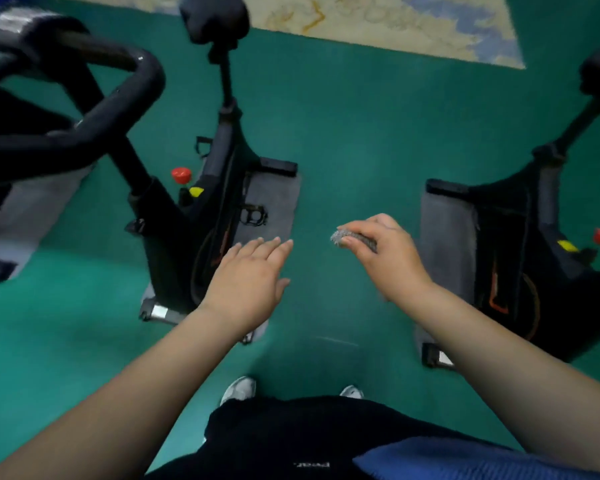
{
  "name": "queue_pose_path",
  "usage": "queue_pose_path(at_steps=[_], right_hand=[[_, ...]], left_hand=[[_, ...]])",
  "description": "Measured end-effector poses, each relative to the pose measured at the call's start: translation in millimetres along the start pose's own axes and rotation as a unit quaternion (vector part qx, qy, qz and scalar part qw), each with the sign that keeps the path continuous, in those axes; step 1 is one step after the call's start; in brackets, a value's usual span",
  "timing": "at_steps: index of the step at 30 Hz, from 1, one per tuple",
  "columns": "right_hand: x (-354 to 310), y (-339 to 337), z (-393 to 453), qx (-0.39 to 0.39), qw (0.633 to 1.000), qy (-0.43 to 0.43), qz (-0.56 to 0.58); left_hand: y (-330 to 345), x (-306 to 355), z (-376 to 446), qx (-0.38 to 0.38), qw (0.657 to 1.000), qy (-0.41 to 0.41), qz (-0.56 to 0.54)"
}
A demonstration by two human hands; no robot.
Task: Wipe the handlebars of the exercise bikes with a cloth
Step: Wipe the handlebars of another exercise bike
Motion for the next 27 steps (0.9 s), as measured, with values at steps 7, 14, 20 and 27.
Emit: queue_pose_path(at_steps=[7,14,20,27], right_hand=[[-17,9,46,-0.108,0.989,-0.100,-0.003],[-65,36,93,-0.185,0.964,-0.189,-0.010],[-102,42,132,-0.204,0.952,-0.228,-0.002],[-151,51,159,-0.246,0.922,-0.298,0.023]], left_hand=[[2,7,-19,0.021,0.988,-0.152,-0.021],[-13,-15,-15,0.072,0.970,-0.232,-0.022],[-31,-43,13,0.091,0.965,-0.248,-0.004],[-48,-53,19,0.093,0.938,-0.333,-0.015]])
Point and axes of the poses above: each hand's wrist, its own z-axis towards the middle knuckle, its own y-axis out of the palm, x = y × z, the point moved 1 cm from there along z, towards the middle knuckle, and after that the axes turned 14 degrees about y, right-handed, at the moved point
